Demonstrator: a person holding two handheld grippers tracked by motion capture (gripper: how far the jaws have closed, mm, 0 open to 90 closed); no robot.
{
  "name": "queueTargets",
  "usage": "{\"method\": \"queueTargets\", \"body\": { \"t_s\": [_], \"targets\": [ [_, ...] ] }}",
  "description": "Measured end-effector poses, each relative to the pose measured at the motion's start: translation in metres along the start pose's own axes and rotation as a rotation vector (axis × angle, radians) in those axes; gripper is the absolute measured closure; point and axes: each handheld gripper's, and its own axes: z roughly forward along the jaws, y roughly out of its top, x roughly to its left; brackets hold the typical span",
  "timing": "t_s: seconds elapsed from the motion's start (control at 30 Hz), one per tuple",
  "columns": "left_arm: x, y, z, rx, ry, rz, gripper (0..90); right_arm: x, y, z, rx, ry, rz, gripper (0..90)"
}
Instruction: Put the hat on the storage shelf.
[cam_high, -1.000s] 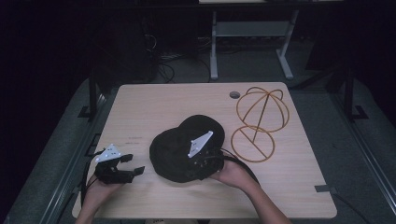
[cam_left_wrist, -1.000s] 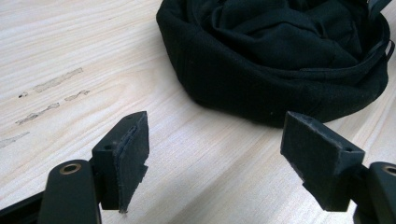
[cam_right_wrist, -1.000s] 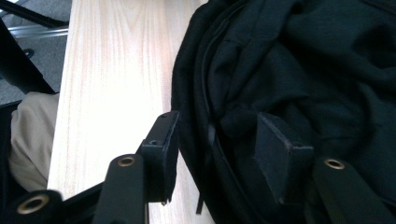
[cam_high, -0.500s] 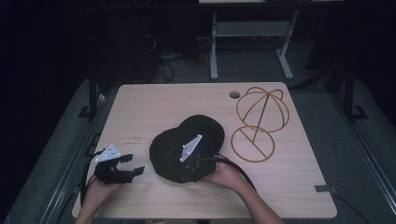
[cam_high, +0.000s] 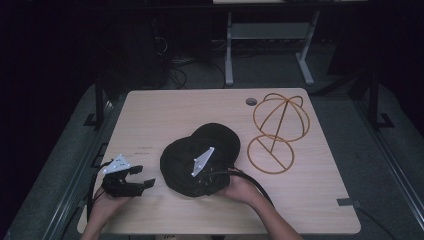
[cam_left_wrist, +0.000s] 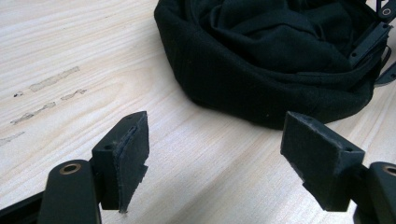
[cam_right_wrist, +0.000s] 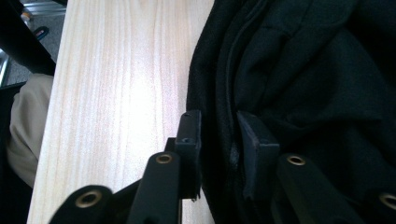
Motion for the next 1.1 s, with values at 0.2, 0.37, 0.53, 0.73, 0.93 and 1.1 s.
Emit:
{"method": "queueTargets", "body": {
  "t_s": [0.2, 0.37, 0.53, 0.73, 0.93, 1.1],
  "targets": [
    [0.0, 0.0, 0.0, 0.0, 0.001, 0.002, 23.5, -0.001, 0.0, 0.001, -0.005, 0.007, -0.003, 77.2],
    [0.0, 0.0, -0.001, 0.0, 0.001, -0.005, 23.5, 0.0, 0.001, 0.001, -0.023, 0.01, -0.007, 79.2],
    [0.0, 0.0, -0.001, -0.001, 0.001, -0.006, 23.5, 0.001, 0.003, 0.001, -0.029, 0.009, -0.011, 79.5],
    [0.001, 0.0, -0.001, -0.002, 0.003, -0.007, 23.5, 0.002, 0.005, -0.003, -0.051, 0.01, -0.004, 79.6],
    [0.001, -0.001, -0.002, -0.004, 0.005, -0.006, 23.5, 0.003, 0.007, -0.009, -0.075, 0.016, 0.012, 79.6],
    [0.001, -0.001, -0.001, -0.007, 0.003, -0.006, 23.5, 0.003, 0.01, -0.017, -0.106, 0.01, 0.008, 79.5]
  ]
}}
